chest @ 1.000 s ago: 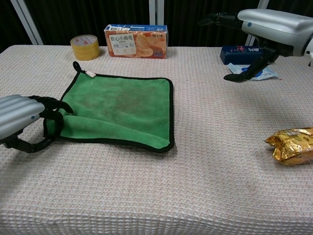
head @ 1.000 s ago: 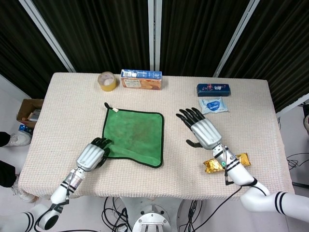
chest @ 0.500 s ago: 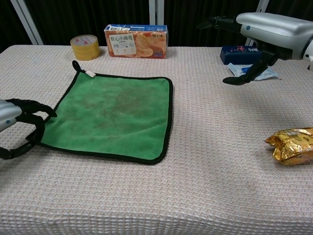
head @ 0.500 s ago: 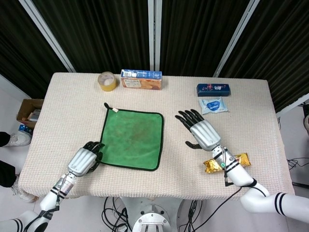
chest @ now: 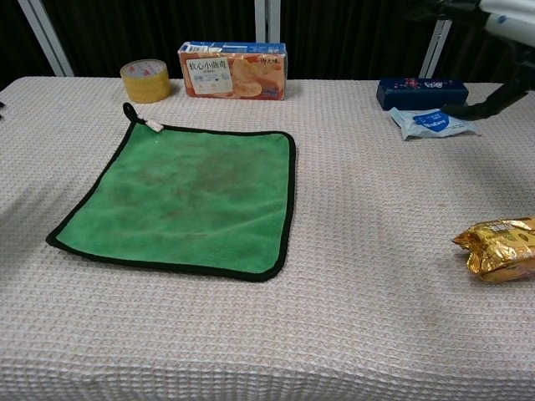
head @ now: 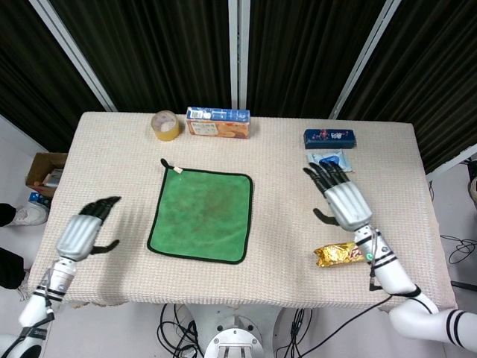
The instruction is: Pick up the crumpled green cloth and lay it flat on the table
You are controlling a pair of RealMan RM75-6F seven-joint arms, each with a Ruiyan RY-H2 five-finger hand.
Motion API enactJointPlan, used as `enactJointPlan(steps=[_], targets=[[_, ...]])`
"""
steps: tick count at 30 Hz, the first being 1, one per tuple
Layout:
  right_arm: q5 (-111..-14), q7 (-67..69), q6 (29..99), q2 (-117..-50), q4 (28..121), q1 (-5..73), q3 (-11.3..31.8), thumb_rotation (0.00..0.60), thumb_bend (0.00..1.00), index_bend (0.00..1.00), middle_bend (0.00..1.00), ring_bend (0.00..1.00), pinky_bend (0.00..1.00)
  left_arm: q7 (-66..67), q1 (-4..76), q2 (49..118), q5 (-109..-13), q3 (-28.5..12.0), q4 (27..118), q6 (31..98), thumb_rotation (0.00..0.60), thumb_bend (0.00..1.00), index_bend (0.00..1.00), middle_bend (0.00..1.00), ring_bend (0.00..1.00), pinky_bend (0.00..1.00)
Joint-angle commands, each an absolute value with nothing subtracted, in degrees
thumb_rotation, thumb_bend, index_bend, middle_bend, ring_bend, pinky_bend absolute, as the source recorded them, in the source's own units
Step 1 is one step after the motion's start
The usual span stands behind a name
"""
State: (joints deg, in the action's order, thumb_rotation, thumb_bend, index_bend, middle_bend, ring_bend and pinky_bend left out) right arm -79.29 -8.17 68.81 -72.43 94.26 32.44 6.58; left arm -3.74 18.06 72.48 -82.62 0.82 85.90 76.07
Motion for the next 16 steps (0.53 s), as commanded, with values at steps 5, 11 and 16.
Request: enactJointPlan(steps=[5, 11, 16], targets=[[-81.46, -0.18, 81.85, -67.76, 93.32, 20.44, 2.81, 0.6, 0.27, 0.2, 0.21, 0.07, 0.12, -7.9, 10.02, 69.0, -77.19, -1.91, 80.12, 84.43, 0.6, 0.18, 0.14, 0.13, 0.12, 0.19], [-87.05, 6.48, 89.55, -67.37, 90.21, 12.51, -2.16, 0.6, 0.27, 0.2, 0.19, 0.0, 0.02, -2.88, 4.06, 70.35, -82.27, 1.84, 80.47, 92.67, 0.6, 0.18, 0.14, 0.13, 0.12, 0.19], [-89.56, 9.22, 91.33, -68.52, 87.27, 9.61, -3.84, 0.6, 0.28, 0.2, 0.16, 0.0, 0.0, -0.39, 0.33, 71.3, -85.61, 4.38, 82.25, 96.44, 0.6, 0.18, 0.14, 0.13, 0.12, 0.18]])
